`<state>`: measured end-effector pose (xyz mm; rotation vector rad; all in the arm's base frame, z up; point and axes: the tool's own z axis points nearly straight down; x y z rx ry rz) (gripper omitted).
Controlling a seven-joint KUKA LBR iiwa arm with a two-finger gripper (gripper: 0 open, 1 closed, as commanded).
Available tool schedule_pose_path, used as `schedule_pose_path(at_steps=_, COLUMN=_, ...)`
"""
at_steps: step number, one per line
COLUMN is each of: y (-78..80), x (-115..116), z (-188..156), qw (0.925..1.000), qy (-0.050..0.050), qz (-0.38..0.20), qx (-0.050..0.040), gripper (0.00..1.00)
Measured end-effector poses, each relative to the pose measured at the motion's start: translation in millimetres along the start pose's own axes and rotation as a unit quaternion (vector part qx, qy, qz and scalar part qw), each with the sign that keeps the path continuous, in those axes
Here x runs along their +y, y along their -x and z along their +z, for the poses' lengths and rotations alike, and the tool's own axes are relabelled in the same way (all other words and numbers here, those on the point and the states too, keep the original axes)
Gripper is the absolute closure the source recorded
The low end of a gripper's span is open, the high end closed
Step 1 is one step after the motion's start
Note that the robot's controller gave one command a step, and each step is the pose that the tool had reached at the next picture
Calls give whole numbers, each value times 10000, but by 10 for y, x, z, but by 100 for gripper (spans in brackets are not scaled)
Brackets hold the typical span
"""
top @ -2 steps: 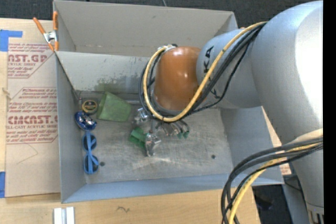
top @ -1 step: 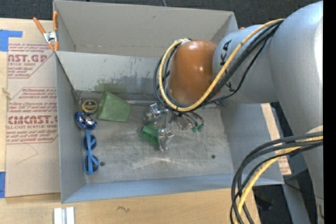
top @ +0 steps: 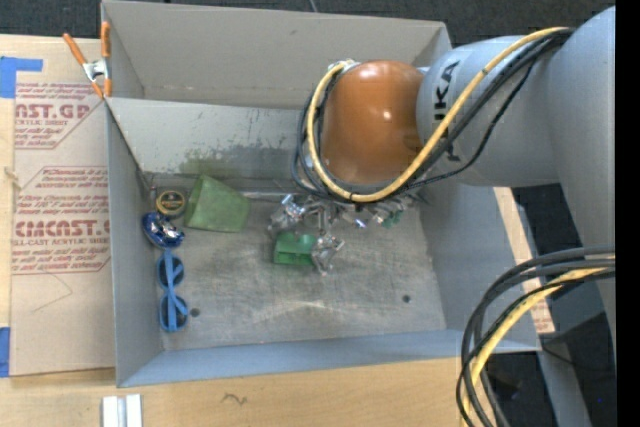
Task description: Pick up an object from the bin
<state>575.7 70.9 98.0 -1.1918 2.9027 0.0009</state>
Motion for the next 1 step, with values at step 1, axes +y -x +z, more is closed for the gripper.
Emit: schedule_pose_path(at_steps=1, y=-26, x=15, z=-1221, qw=9998, qy=-25, qz=170, qx=-29, gripper=100)
